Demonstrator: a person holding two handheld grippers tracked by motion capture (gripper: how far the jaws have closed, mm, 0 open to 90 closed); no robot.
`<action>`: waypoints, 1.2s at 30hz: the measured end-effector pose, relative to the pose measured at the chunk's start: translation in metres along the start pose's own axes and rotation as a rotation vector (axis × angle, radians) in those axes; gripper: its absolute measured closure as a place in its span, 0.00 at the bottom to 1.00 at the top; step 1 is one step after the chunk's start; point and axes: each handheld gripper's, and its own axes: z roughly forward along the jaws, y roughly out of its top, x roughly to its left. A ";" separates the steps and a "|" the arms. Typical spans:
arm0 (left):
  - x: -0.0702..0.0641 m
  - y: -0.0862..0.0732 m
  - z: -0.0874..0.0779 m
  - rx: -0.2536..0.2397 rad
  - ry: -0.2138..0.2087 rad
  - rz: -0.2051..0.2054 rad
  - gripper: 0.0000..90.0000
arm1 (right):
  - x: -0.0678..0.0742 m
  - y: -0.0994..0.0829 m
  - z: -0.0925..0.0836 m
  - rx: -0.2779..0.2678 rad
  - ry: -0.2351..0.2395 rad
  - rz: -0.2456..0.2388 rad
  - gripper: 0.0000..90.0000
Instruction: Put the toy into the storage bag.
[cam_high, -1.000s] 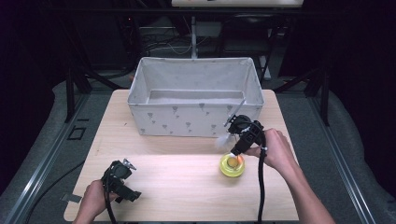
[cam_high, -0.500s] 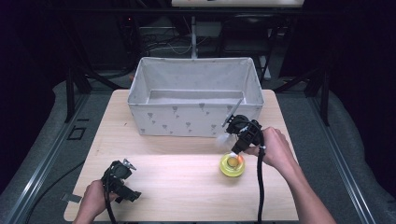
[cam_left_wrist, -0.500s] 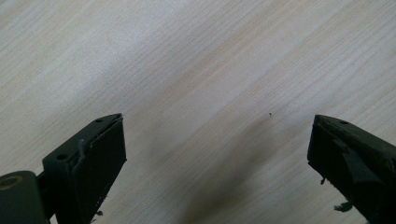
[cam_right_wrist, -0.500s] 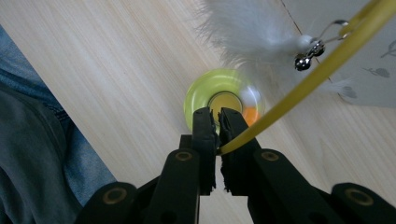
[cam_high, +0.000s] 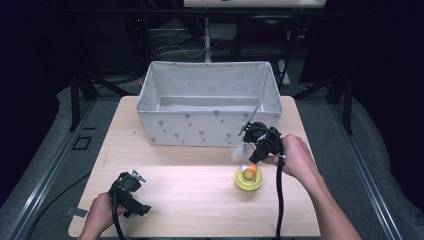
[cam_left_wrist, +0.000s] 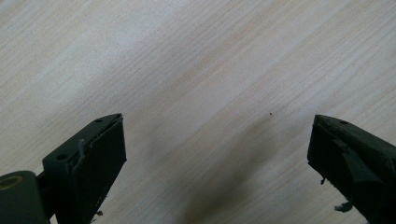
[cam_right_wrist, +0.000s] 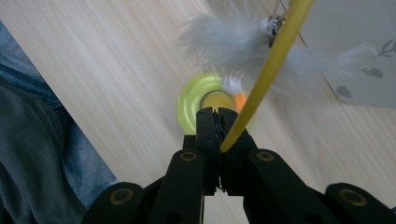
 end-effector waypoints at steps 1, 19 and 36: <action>0.000 0.000 0.000 0.000 0.000 0.000 0.05 | 0.000 0.000 -0.001 0.001 -0.003 -0.004 0.98; 0.000 0.001 0.001 0.007 0.002 -0.004 0.05 | -0.004 0.007 -0.017 -0.012 0.000 -0.024 0.98; -0.001 0.001 0.001 0.001 0.005 0.008 0.05 | -0.019 0.013 -0.037 -0.033 0.022 -0.015 0.98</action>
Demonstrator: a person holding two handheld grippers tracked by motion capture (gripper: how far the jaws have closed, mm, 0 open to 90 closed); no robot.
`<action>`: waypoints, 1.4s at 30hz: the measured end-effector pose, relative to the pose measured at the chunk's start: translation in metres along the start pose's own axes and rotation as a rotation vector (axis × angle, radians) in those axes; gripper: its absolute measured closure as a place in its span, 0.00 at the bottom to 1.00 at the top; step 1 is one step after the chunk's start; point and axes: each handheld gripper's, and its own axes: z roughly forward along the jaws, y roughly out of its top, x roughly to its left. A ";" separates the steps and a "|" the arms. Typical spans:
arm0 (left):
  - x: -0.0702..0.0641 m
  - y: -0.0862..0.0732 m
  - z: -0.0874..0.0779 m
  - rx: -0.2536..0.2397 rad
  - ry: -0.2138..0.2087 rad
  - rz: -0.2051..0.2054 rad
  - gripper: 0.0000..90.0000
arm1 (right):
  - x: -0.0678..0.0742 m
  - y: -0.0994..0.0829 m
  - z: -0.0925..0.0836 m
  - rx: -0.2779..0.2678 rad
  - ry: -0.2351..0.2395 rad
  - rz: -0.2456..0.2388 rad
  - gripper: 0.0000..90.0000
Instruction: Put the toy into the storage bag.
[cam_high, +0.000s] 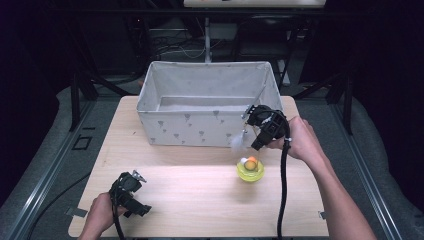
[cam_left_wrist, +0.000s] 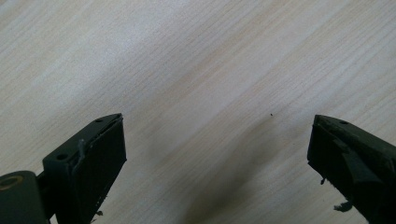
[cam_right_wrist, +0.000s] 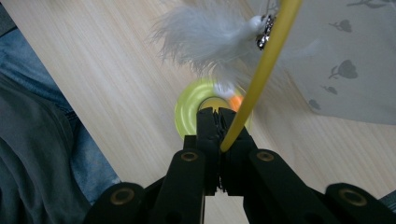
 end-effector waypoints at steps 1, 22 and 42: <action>0.000 0.000 0.000 0.000 0.000 0.001 0.05 | -0.001 0.000 -0.001 -0.002 0.000 0.002 0.98; -0.002 0.000 0.000 0.007 0.001 0.010 0.06 | -0.013 0.004 -0.029 -0.026 -0.002 0.024 0.98; -0.002 0.001 0.000 0.007 0.000 0.006 0.05 | -0.021 0.002 -0.055 -0.053 -0.001 0.034 0.98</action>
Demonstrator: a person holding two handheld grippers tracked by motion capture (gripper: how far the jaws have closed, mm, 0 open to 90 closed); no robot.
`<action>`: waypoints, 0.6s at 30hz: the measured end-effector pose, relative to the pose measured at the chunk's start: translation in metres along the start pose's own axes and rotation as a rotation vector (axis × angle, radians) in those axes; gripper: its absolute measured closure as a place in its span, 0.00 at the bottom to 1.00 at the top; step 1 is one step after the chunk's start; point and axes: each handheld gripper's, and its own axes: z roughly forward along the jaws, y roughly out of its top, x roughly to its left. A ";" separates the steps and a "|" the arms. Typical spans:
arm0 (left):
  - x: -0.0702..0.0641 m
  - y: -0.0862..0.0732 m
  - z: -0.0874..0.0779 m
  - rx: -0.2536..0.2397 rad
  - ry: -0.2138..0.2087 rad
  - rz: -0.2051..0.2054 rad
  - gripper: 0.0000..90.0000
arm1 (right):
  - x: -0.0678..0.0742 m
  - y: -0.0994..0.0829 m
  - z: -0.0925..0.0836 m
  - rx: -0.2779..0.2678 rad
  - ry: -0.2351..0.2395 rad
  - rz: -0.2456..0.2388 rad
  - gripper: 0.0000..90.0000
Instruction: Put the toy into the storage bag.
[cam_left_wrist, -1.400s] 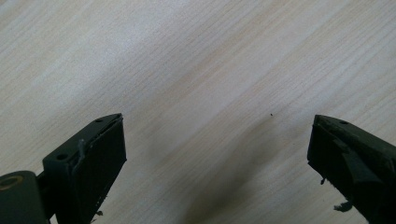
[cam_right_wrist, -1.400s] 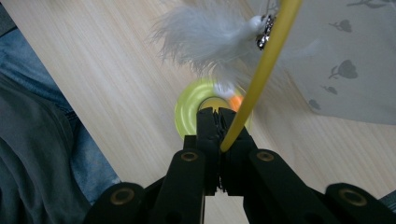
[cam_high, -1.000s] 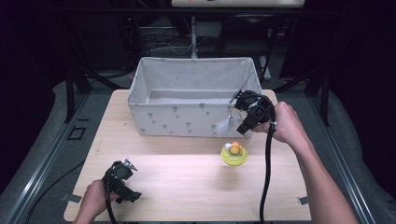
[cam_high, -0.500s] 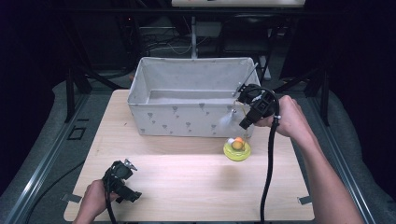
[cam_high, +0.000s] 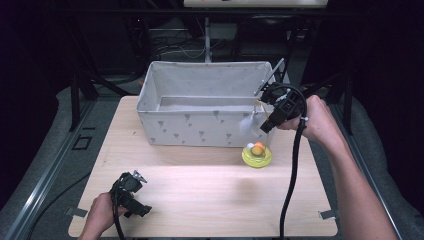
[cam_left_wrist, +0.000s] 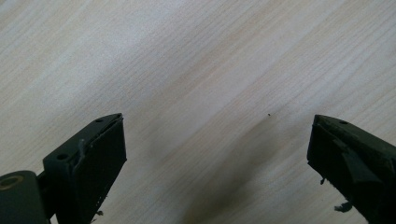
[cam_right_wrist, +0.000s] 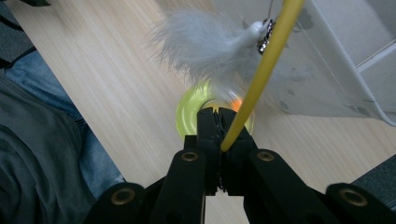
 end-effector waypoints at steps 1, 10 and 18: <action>0.000 0.000 0.000 0.001 0.002 0.004 0.05 | 0.000 0.000 -0.001 0.002 -0.001 0.001 0.98; 0.000 0.000 0.001 -0.001 -0.001 0.003 0.05 | -0.002 0.001 -0.014 -0.018 -0.006 0.001 0.98; 0.001 0.000 0.000 -0.004 -0.002 -0.001 0.05 | -0.001 0.003 -0.027 -0.039 -0.019 -0.005 0.98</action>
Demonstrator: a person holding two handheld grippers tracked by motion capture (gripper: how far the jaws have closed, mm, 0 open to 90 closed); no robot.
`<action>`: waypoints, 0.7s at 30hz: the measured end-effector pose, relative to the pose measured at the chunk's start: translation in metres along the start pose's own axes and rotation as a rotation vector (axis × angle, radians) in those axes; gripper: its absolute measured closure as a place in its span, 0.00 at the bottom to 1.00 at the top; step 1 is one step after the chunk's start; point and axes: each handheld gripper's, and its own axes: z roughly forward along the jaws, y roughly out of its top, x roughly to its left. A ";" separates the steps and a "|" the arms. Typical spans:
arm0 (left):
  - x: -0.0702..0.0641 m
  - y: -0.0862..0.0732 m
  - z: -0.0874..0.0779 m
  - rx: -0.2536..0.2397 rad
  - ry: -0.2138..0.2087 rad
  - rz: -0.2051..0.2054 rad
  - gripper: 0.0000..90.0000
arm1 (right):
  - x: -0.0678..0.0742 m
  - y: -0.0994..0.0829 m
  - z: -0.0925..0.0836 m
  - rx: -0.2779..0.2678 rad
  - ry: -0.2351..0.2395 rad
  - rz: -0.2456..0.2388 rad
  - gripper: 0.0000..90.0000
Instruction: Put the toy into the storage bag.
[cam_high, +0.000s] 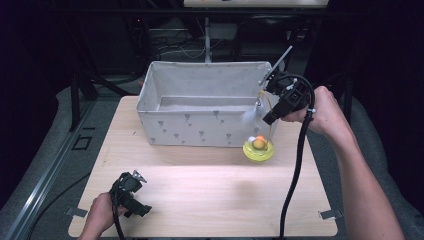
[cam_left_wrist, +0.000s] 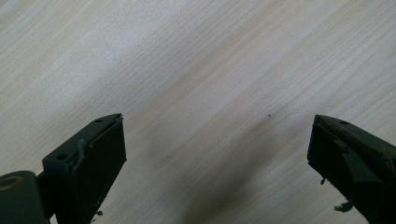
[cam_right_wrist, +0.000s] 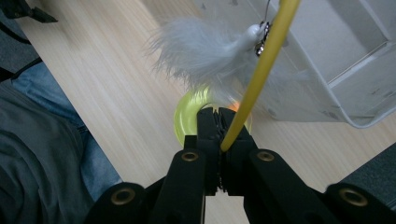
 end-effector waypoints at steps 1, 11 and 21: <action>0.000 0.000 0.000 0.001 -0.001 0.001 0.05 | 0.000 0.000 -0.001 -0.010 0.001 0.004 0.98; 0.001 0.000 0.000 0.000 -0.001 -0.001 0.05 | 0.003 0.004 -0.015 -0.025 -0.011 -0.006 0.98; 0.000 -0.001 -0.001 -0.006 0.006 -0.004 0.05 | 0.005 0.009 -0.035 -0.048 -0.023 -0.006 0.98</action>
